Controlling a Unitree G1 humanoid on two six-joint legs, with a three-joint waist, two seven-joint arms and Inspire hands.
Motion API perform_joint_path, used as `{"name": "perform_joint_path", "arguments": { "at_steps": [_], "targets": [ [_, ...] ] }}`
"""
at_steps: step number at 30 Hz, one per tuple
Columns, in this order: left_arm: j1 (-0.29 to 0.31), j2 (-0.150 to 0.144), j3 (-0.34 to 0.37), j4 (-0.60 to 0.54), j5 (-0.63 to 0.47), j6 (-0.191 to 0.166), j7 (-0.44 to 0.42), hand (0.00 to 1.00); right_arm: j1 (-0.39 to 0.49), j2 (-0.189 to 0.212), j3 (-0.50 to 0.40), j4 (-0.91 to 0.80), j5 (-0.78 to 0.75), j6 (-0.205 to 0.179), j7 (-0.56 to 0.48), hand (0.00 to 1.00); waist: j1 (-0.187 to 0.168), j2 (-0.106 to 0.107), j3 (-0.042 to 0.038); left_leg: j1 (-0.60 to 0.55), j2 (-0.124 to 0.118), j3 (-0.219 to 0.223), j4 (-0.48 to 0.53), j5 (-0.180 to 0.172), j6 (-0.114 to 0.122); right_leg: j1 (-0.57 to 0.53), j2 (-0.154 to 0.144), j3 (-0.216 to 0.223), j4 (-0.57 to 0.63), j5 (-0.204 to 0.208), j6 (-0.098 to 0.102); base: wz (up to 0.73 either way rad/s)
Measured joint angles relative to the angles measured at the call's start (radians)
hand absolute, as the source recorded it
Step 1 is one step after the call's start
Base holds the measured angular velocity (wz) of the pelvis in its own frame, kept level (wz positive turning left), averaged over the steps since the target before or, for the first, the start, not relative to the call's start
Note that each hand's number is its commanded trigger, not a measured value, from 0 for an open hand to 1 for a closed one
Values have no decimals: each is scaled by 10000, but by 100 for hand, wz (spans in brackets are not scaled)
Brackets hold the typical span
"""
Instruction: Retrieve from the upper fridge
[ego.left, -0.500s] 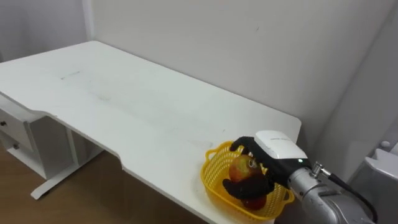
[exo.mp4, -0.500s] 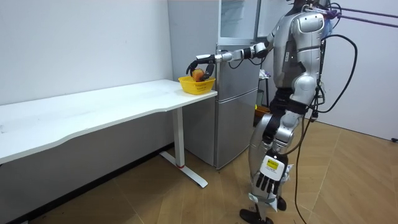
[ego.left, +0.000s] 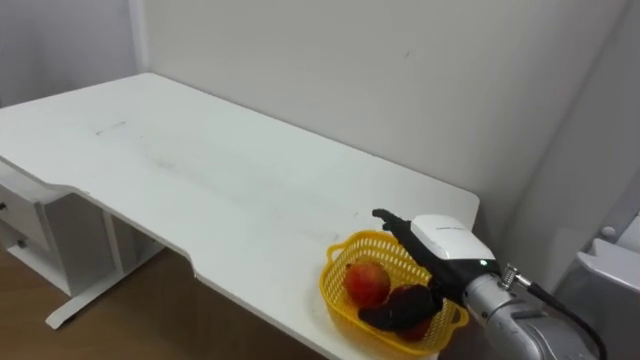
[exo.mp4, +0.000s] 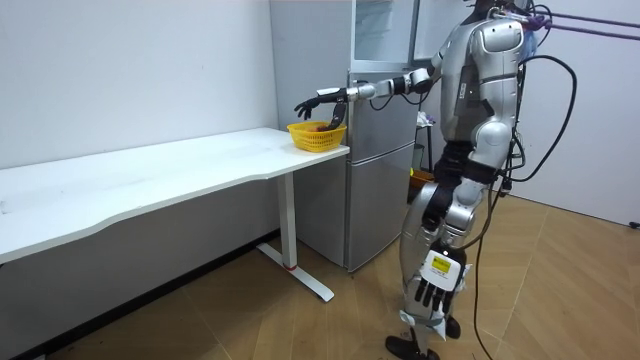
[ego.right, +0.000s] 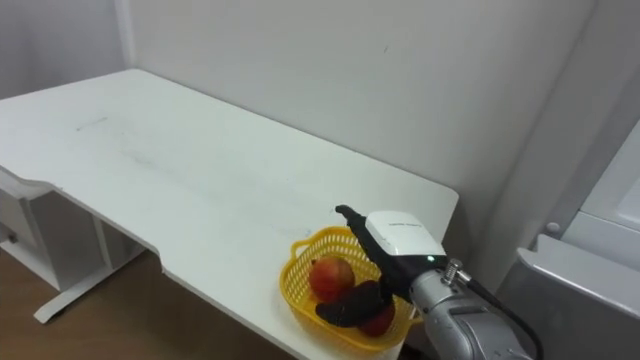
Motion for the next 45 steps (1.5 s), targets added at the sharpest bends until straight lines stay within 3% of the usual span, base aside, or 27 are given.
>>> {"name": "perform_joint_path", "arguments": {
  "at_steps": [13, 17, 19, 24, 26, 30, 31, 35, 36, 39, 42, 45],
  "targets": [
    [61, -37, 11, 0, 166, 176, -164, 0, 74, -1, -21, -98, 89, -3, -1, 0, -29, -19, -12, 188, -6, -3, -17, -2, 1, 157, -2, 101, -5, 0, 1, -1],
    [139, -147, -13, 24, 142, 174, -141, 0, 93, 1, -179, -713, 744, -12, -14, 0, -121, 5, 3, 211, -3, -12, -7, -3, 1, 199, -1, 113, 11, 0, 1, 0],
    [217, -207, -9, 35, 139, 173, -119, 0, 94, 1, -203, -889, 1108, -12, -31, 0, -150, 85, 59, 275, 5, -24, -37, -9, 6, 316, -3, 93, 5, 0, 2, 3],
    [391, -236, -3, 34, 131, 170, -78, 0, 97, 36, -329, -1619, 1539, -131, -94, 0, -248, 136, 61, 261, 22, -38, 17, -10, 9, 317, -7, 101, 26, 0, 2, 1],
    [412, -262, 33, 39, 146, 165, -81, 0, 187, 190, -685, -1982, 1435, -141, -103, 0, -316, 198, 48, 245, 21, -38, 36, -10, 12, 300, -15, 104, 34, 2, 4, 0],
    [553, -391, 106, 107, 159, 137, -71, 0, 459, 232, -1424, -3151, 1470, -363, -272, 0, -347, 453, -69, 438, 19, 155, -73, 1, 57, 300, -75, 262, 123, 3, 24, -9],
    [591, -391, 107, 124, 149, 136, -46, 0, 470, 234, -1534, -3435, 1500, -429, -376, 0, -421, 500, -104, 461, 23, 185, -91, 3, 59, 300, -69, 324, 133, 0, 28, -11],
    [595, -400, 125, 196, 144, 109, 217, 0, 588, 276, -1924, -4377, 1945, -595, -796, 0, -648, 618, -117, 656, 31, 399, -89, 6, 55, 387, -38, 499, 134, 1, 28, -13],
    [663, -427, 168, 212, 144, 38, 309, 0, 683, 365, -2146, -4682, 2039, -718, -928, 0, -742, 705, -65, 787, 42, 513, -158, 5, 55, 477, -31, 586, 133, 0, 28, -14],
    [758, -532, 296, 218, 136, -93, 410, 0, 870, 818, -2648, -5410, 2190, -936, -1431, 0, -1154, 787, -99, 802, 39, 536, -208, -1, 59, 488, -35, 625, 111, -5, 35, -9],
    [739, -651, 299, 218, 99, -171, 616, 0, 1143, 941, -2940, -6092, 2684, -1043, -1789, 0, -1465, 829, -87, 958, 63, 721, -197, -7, 65, 490, -13, 824, -4, 3, 44, -14],
    [644, -722, 405, 213, 78, -247, 649, 0, 1818, 968, -3580, -7168, 2639, -1182, -2077, 0, -1756, 937, -160, 992, 54, 801, -243, -35, 107, 458, -16, 983, -34, 19, 95, -10]
  ]
}}
